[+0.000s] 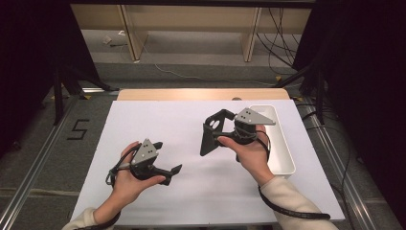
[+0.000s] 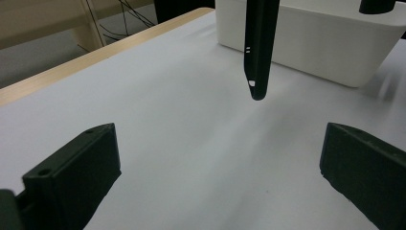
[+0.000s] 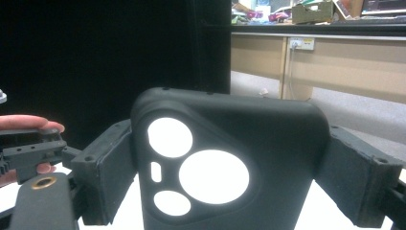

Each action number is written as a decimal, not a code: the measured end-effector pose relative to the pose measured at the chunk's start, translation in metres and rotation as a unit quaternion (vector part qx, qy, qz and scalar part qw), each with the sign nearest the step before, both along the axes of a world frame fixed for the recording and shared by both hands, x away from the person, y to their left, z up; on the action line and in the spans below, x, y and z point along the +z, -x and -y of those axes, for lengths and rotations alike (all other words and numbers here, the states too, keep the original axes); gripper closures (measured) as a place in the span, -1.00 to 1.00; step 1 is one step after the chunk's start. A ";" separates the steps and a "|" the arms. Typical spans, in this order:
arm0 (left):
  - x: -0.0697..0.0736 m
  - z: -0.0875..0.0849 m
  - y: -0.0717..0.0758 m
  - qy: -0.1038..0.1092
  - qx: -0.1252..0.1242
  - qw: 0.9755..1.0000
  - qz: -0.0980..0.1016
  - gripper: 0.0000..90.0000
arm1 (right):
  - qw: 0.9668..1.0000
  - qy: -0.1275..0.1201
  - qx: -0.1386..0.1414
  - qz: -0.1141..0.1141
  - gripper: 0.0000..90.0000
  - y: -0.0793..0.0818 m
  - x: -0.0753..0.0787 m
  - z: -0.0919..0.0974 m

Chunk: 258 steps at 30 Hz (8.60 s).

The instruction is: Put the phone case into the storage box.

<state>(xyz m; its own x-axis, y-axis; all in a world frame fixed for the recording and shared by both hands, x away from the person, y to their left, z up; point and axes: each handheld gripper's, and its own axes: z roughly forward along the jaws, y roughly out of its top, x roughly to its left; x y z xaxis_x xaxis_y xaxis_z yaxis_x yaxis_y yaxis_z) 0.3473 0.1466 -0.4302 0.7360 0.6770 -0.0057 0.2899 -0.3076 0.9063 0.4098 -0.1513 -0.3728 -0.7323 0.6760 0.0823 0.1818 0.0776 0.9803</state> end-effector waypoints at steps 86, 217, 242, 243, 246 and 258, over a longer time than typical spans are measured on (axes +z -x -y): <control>-0.005 -0.022 -0.001 -0.011 0.012 1.000 -0.013 -0.98 | 0.993 -0.035 -0.109 0.018 -0.66 -0.025 0.027 0.079; -0.003 -0.024 -0.001 -0.003 0.025 1.000 -0.006 -0.97 | 0.972 -0.001 -0.230 0.042 -0.66 -0.037 0.034 0.141; -0.003 -0.024 -0.002 -0.002 0.026 1.000 -0.005 -0.97 | 0.971 0.011 -0.236 0.034 -0.66 -0.042 0.029 0.144; -0.002 -0.024 -0.002 -0.002 0.027 1.000 -0.005 -0.97 | 0.971 0.012 -0.236 0.033 -0.66 -0.043 0.028 0.144; -0.002 -0.024 -0.002 -0.002 0.028 1.000 -0.003 -0.97 | 0.971 0.012 -0.236 0.033 -0.66 -0.043 0.028 0.144; -0.002 -0.024 -0.002 -0.003 0.027 1.000 -0.004 -0.97 | 0.971 0.018 -0.237 0.033 -0.66 -0.046 0.027 0.144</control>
